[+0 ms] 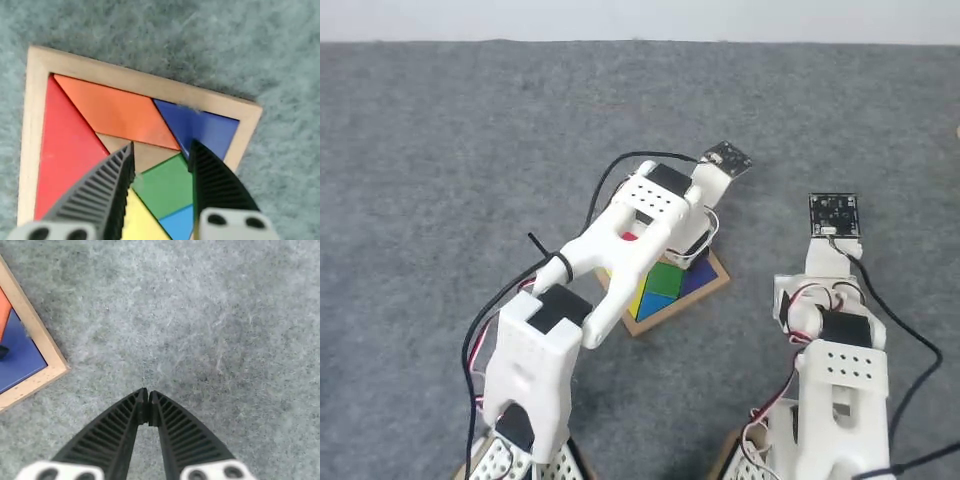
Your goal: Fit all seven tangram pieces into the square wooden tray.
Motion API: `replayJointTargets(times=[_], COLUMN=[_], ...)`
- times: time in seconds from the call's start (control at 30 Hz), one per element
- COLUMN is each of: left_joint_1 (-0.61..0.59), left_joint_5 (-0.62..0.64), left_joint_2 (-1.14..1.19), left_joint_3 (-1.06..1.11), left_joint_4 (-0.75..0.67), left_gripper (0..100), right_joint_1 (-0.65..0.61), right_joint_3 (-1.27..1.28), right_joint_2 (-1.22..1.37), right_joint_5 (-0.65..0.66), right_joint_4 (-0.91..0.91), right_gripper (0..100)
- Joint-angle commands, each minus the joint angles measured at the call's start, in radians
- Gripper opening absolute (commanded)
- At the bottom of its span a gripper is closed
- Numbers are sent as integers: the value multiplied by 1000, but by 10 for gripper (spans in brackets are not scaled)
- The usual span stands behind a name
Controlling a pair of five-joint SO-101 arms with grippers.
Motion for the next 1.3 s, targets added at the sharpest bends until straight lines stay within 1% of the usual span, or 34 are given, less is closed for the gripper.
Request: replayJointTargets(times=[0.0,0.13,0.23,0.3,0.37,0.43,0.53,0.63,0.73,0.87,1.0,1.07,1.2,1.27], left_joint_1=[-18,-87,-181,-235,-272,-301,-341,-397,-473,-563,-637,-655,-651,-655], left_joint_5=[43,54,87,106,109,109,103,101,77,-20,-66,-74,-74,-74], left_joint_2=[-120,-301,-434,-519,-612,-717,-896,-1085,-1270,-1478,-1654,-1729,-1857,-1915], left_joint_3=[-7,2,31,67,134,240,473,728,934,1121,1257,1317,1454,1527], left_joint_4=[41,77,75,75,52,5,-110,-232,-316,-348,-350,-350,-353,-385], left_gripper=[173,173,172,168,143,128,126,126,123,123,123,123,123,123], right_joint_1=[2,-4,-7,-21,-50,-77,-111,-168,-226,-239,-237,-236,-236,-236], right_joint_3=[-35,-35,-35,-28,-11,11,51,103,157,178,218,245,298,313], right_joint_2=[-27,-27,-47,-84,-142,-214,-341,-469,-582,-697,-768,-792,-826,-848], right_joint_5=[-11,-8,12,8,12,15,18,63,94,95,123,135,137,133], right_joint_4=[12,24,39,48,74,104,142,183,231,303,315,317,315,317], right_gripper=[8,8,8,8,8,8,8,8,8,8,9,9,9,9])
